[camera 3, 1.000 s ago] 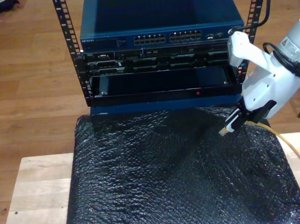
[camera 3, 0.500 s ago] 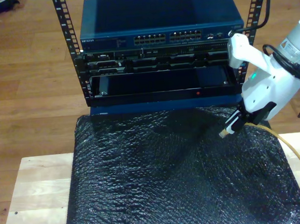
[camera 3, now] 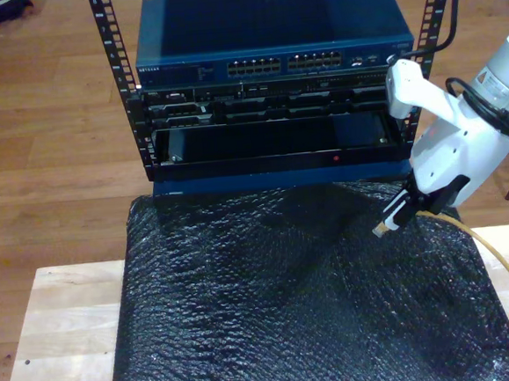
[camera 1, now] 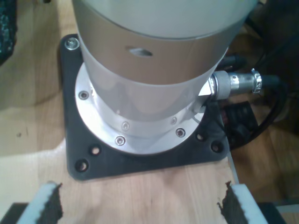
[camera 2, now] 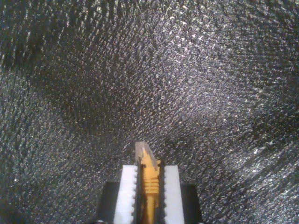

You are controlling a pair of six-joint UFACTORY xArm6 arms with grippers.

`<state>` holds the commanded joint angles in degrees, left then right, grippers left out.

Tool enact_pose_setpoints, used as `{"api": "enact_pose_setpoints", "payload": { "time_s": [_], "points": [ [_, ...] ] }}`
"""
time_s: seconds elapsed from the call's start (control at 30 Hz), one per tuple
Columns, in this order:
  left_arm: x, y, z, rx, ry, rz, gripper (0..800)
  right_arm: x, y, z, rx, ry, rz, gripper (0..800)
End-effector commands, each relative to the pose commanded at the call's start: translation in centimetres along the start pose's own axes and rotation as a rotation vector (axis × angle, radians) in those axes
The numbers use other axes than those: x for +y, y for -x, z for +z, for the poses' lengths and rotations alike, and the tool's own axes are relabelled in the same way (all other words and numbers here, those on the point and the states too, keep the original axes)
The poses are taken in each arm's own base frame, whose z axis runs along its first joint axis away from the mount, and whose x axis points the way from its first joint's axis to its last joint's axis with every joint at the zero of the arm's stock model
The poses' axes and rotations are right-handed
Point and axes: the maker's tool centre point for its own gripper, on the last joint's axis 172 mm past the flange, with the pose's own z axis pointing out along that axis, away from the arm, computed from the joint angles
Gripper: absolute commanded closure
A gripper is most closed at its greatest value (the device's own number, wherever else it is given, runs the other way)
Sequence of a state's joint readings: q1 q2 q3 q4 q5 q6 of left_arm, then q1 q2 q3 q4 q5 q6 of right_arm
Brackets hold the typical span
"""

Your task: Grab the cable and plug it in

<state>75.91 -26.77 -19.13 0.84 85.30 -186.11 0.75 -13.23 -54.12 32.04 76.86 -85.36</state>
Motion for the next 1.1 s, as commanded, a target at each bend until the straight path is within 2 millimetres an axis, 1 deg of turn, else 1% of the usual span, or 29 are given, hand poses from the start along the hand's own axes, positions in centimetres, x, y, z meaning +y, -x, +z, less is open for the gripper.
{"api": "enact_pose_setpoints", "payload": {
  "time_s": [0.13,0.37,0.47,0.53,0.7,0.8,1.1],
  "points": [
    [-0.1,0.4,0.1,-0.015,-0.005,0.062,0,0.0,0.0,0.0,0.000,0.000,0.000,800],
    [0.7,2.0,0.9,-0.063,-0.062,0.076,0,0.0,0.0,0.0,0.001,0.000,0.000,800],
    [0.8,2.4,1.6,-0.080,-0.078,0.103,0,0.0,0.0,0.0,0.001,0.000,0.002,800],
    [0.8,2.5,2.5,-0.067,-0.075,0.127,0,0.0,0.0,0.0,0.000,0.000,0.002,800],
    [0.6,3.7,4.6,-0.103,-0.078,0.138,0,0.0,0.0,0.0,0.000,-0.002,0.000,800],
    [0.5,4.1,4.6,-0.118,-0.082,0.135,0,0.0,0.0,0.0,0.000,-0.001,0.001,800],
    [0.5,4.2,4.6,-0.120,-0.084,0.133,0,0.0,0.1,0.0,0.000,-0.002,0.002,800]
  ]
}}
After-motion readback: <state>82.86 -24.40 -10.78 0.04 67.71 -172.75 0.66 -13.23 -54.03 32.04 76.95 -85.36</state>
